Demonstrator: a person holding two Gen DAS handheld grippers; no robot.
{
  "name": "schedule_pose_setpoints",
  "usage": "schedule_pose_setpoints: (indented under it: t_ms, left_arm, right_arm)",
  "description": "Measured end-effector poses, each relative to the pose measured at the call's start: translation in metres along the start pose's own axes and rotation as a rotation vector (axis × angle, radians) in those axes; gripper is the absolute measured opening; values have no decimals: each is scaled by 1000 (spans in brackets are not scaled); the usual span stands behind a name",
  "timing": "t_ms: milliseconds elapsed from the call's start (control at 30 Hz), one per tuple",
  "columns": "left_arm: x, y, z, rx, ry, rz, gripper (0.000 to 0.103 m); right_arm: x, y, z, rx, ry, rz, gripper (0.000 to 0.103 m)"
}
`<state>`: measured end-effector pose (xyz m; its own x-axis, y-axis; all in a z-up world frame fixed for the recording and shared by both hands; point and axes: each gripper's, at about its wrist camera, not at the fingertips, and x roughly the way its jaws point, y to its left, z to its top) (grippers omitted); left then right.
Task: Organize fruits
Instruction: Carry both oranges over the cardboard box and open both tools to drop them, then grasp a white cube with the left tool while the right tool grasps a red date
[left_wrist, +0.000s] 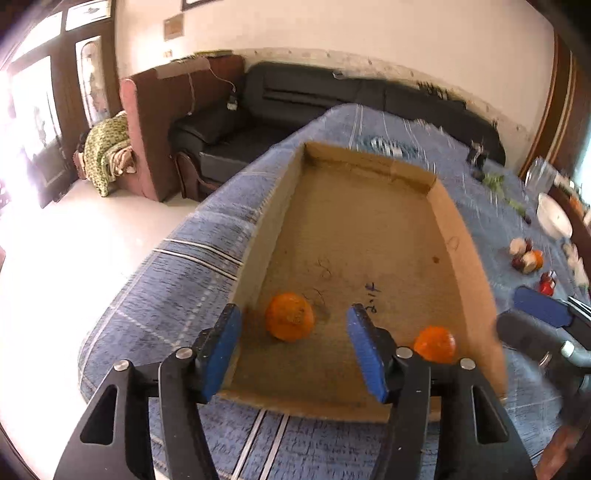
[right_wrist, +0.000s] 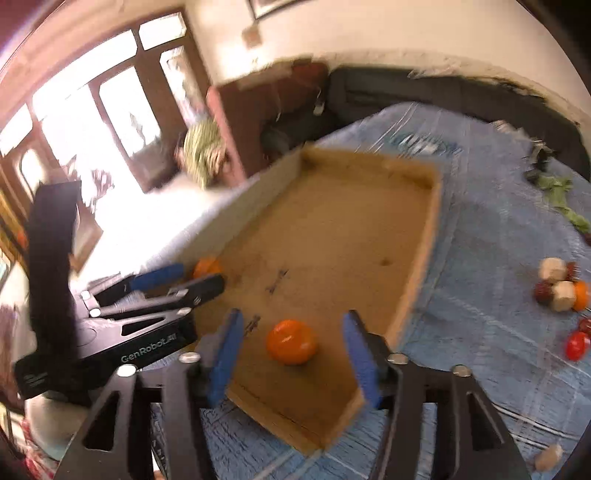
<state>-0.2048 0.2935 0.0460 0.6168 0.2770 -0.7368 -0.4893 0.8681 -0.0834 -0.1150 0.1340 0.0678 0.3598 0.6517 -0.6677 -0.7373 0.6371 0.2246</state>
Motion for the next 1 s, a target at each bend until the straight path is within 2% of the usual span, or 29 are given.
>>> schedule_pose_setpoints:
  t_ms: [67,167,233,267,367,600,700,767,867,933,1000]
  left_arm:
    - [-10,7,-1,-41,-24,-9,65]
    - [-20,16,-3,-101,-41,-34,66]
    - [-25,21,-5,-132,-40,-56,66]
    - [-28,22,-6,-137,-41,-58,66]
    - [-38,24,-9,-134,-56,-35,66]
    - [-51,25,-8,-131,-83,-37,67]
    - [-48,23,-9,-121,-74,-37,71]
    - [-43,26,-8,-138,-60,-47,73]
    - [-34,42,-5,-220,-20,-99,74]
    - [-29,50,-5,-269,3,-126,74]
    - [-24,56,-6,-303,24,-143,74]
  right_arm:
    - [-13,-13,-3,25,-31,-51,67]
    - [-11,-26,-14,62,16,-67,63]
    - [3,-29,-23,89,84,-38,40]
    - [12,-27,-29,93,120,-23,38]
    - [19,-16,-34,80,139,4,34]
    - [21,6,-36,31,140,18,36]
    - [16,3,-38,36,126,36,36]
    - [5,-4,-39,51,107,31,36]
    - [-14,-17,-38,71,65,6,37]
    - [-27,-27,-40,85,40,-8,42]
    - [-38,-37,-42,99,16,-27,52]
